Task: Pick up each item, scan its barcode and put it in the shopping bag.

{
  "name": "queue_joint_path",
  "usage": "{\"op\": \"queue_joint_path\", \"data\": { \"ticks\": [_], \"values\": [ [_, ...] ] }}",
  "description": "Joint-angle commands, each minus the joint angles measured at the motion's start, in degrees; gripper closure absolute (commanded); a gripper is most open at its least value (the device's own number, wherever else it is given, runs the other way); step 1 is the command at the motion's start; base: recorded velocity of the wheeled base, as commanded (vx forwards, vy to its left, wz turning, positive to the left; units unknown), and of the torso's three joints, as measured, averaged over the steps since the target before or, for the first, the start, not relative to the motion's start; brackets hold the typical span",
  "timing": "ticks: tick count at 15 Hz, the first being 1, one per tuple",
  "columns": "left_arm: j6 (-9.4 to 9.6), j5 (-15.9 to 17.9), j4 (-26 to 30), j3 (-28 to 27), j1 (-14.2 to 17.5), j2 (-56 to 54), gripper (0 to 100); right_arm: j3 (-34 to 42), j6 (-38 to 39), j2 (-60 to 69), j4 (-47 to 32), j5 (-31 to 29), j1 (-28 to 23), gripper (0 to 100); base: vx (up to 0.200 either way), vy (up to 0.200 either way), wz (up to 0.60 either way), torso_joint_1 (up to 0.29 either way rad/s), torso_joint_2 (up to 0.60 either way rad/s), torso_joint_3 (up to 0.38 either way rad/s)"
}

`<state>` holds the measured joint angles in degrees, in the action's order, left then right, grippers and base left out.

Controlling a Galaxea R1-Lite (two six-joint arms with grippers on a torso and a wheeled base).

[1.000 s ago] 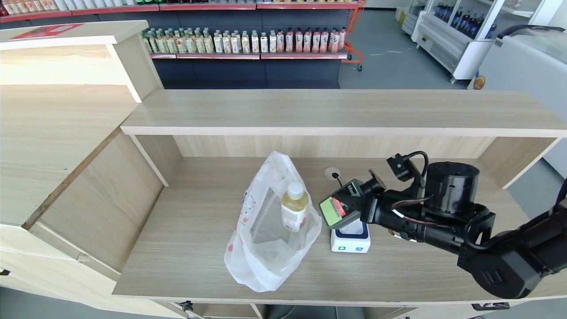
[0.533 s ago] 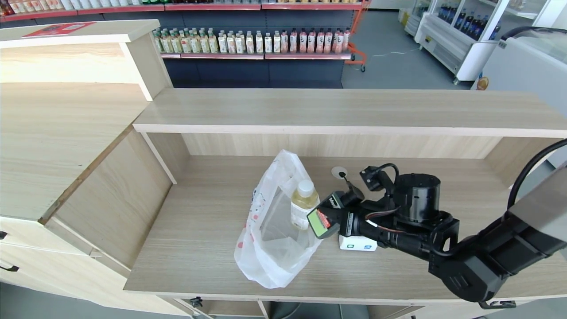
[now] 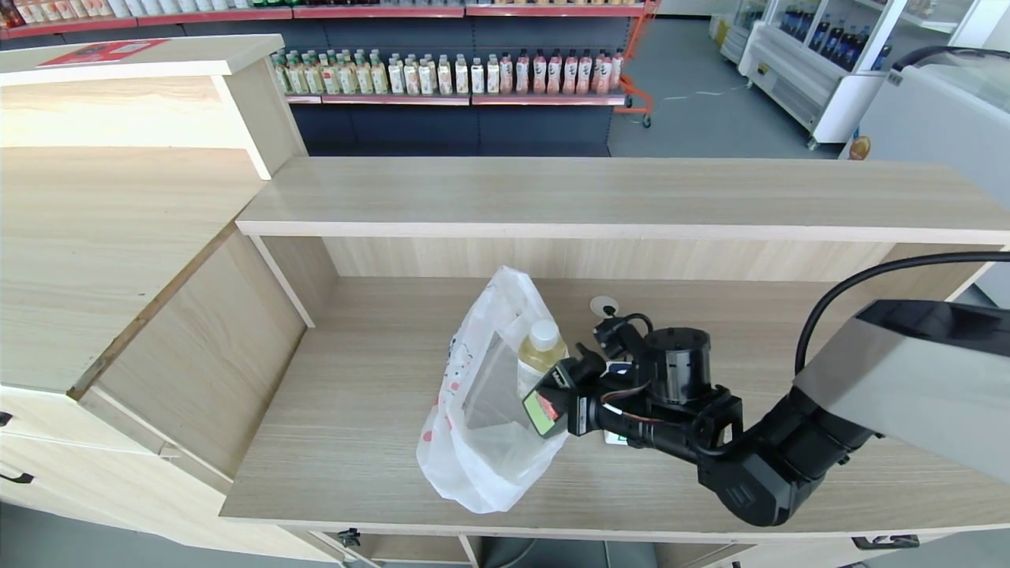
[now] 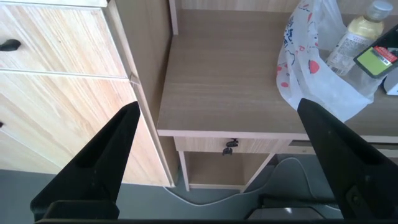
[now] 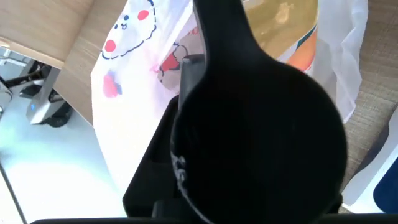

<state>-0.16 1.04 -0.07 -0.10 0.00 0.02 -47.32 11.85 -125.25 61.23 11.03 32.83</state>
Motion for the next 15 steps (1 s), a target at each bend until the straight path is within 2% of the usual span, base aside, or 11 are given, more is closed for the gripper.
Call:
{"op": "queue_joint_path", "data": {
  "ticks": [1, 5, 8, 11, 12, 13, 15],
  "values": [
    [-0.02, 0.0, 0.0, 0.0, 0.0, 0.0, 0, -3.1, -2.9, -4.7, 0.1, 0.1, 0.9, 100, 0.000, 0.000, 0.00, 0.000, 0.00, 0.000],
    [-0.02, 0.0, 0.0, 0.0, 0.0, 0.0, 0, -10.6, -7.7, -9.6, -0.3, 0.0, 3.6, 100, 0.000, 0.000, 0.00, 0.000, 0.00, 0.000],
    [-0.02, 0.0, 0.0, 0.0, 0.0, 0.0, 0, -10.4, -13.9, -10.9, -0.3, 0.0, 4.1, 100, 0.000, 0.000, 0.00, 0.000, 0.00, 0.000],
    [-0.02, -0.1, 0.0, 0.0, 0.0, 0.0, 0, -10.5, -15.1, -11.3, -0.2, 0.0, 4.1, 100, 0.000, 0.000, 0.00, 0.000, 0.00, 0.000],
    [-0.02, 0.0, 0.0, 0.0, 0.0, 0.0, 0, -10.9, -14.8, -11.3, 0.0, 0.2, 4.1, 0, 0.000, 0.000, 0.00, 0.000, 0.00, 0.000],
    [-0.02, 0.0, 0.0, 0.0, 0.0, 0.0, 0, -11.1, -14.1, -10.9, 0.2, 0.3, 4.1, 0, 0.000, 0.000, 0.00, 0.000, 0.00, 0.000],
    [-0.02, 0.0, 0.0, 0.0, 0.0, 0.0, 0, -10.2, -6.0, -7.9, -0.3, 0.3, 4.4, 0, 0.000, 0.000, 0.00, 0.000, 0.00, 0.000]
  ]
}}
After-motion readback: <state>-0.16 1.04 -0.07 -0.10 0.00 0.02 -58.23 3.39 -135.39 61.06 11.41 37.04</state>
